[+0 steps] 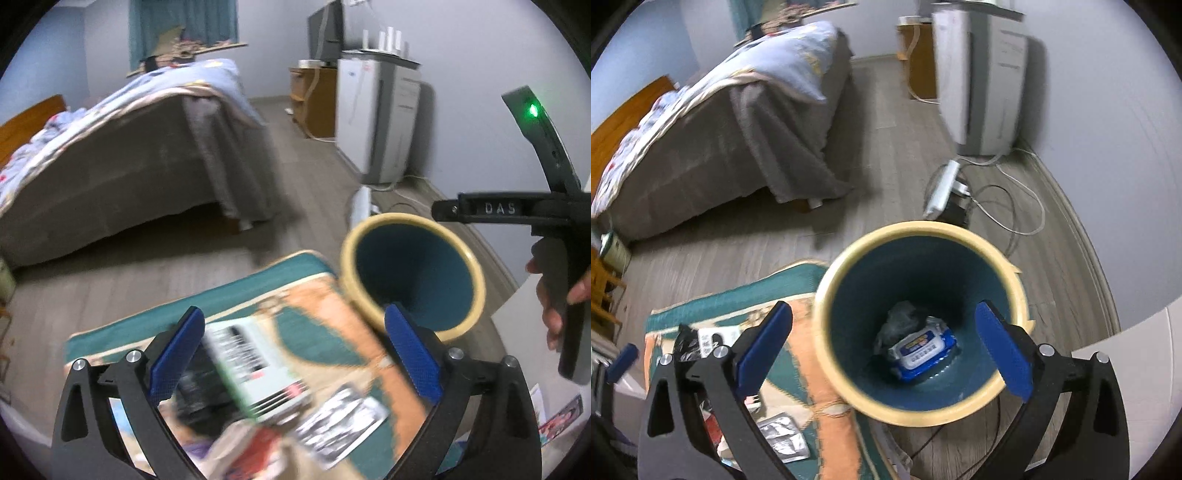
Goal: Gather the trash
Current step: 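Move the right gripper back over the cushion toward the medicine box, then grasp the blue face mask with the left gripper while the right grasps the COLTALIN box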
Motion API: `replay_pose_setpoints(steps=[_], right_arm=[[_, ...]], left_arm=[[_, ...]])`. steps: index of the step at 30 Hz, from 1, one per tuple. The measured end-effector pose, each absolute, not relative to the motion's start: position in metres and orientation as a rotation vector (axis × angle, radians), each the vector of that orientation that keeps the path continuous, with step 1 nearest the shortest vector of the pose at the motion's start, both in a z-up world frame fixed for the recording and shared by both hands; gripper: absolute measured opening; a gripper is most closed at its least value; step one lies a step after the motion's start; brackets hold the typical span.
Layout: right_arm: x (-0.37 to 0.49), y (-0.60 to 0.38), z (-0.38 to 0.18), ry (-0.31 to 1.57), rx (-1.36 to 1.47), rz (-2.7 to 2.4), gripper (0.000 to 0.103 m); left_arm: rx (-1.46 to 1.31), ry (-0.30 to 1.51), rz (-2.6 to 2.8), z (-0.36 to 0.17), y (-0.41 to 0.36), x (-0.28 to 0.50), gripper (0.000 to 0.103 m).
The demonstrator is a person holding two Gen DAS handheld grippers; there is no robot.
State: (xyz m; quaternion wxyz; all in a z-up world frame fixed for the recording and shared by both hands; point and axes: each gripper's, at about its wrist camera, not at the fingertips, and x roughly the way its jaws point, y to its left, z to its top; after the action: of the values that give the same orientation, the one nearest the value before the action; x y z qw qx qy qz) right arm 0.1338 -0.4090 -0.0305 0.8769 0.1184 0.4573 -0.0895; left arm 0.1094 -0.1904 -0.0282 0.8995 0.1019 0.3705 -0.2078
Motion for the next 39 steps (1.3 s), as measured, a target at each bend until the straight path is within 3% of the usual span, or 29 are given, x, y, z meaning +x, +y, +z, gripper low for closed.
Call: replay_pose_setpoints(steps=[10,18,39], right_arm=[[0.149,-0.322,-0.024,0.97,0.155,-0.047,0.097],[0.155,-0.271,-0.034,0.995,0.056,0.0,0.097],[0.18,-0.206,-0.126,1.176,-0.088,-0.006,0.097]], left_arm=[[0.118,0.751,-0.175,-0.004,-0.049,0.102,0.098],[0.085,0.809,-0.061,-0.034,0.018,0.102,0.098],[0.191,1.015,-0.152,-0.12,0.02,0.128,0.098]])
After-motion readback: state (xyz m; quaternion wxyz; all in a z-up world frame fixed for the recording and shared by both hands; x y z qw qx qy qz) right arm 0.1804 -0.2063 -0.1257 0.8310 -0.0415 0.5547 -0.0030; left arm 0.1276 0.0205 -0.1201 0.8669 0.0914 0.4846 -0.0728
